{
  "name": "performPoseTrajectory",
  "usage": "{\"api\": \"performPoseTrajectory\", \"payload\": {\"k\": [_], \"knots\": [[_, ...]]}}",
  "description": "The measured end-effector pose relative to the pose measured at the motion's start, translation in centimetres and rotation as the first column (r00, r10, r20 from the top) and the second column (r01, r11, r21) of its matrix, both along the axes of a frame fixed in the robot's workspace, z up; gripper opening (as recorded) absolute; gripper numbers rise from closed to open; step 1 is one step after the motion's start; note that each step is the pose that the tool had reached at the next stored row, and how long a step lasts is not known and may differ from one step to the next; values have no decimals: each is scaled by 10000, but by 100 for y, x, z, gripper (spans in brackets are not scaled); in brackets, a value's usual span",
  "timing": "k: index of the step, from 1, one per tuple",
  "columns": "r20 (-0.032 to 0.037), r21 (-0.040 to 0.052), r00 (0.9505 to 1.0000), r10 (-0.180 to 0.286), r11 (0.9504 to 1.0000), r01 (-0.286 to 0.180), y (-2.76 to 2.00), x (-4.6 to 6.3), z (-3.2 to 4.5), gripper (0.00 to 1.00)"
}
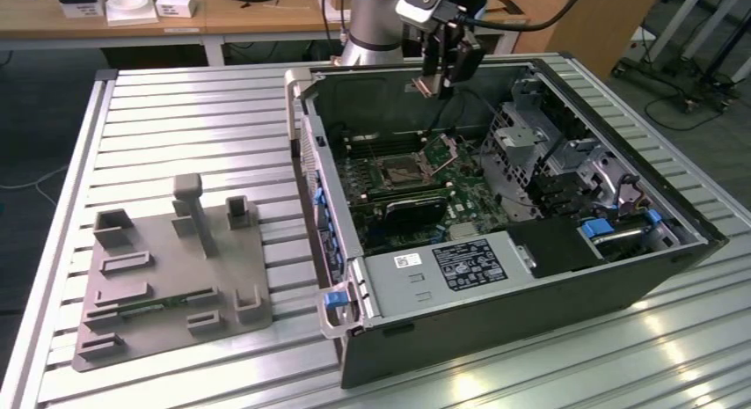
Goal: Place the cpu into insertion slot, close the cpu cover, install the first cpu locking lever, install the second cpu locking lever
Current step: 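Place the cpu into insertion slot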
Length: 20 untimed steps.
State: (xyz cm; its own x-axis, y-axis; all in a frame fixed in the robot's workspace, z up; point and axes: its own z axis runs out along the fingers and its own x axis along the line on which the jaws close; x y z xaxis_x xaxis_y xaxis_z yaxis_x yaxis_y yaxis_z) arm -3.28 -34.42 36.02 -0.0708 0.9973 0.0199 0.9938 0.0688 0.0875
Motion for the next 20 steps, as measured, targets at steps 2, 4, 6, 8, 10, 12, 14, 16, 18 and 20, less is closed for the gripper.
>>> {"api": "performPoseTrajectory", "payload": {"k": [2,4,6,8,10,12,14,16,18,20], "knots": [[-3,0,9999,-142,9999,142,0,0,-4,54],[-6,0,9996,-287,9996,287,0,0,-8,54],[-10,0,9990,-447,9990,447,0,0,-12,54],[-16,0,9980,-625,9980,625,0,0,-17,54],[-20,-1,9966,-828,9966,828,0,0,-23,54],[-24,-1,9941,-1087,9941,1087,0,0,-31,54],[-28,-1,9902,-1393,9902,1393,0,0,-39,54],[-33,-2,9863,-1652,9863,1652,0,0,-44,54],[-35,-6,9853,-1706,9853,1706,0,-4,-45,54],[-35,-5,9853,-1707,9853,1707,0,-6,-47,54]]}}
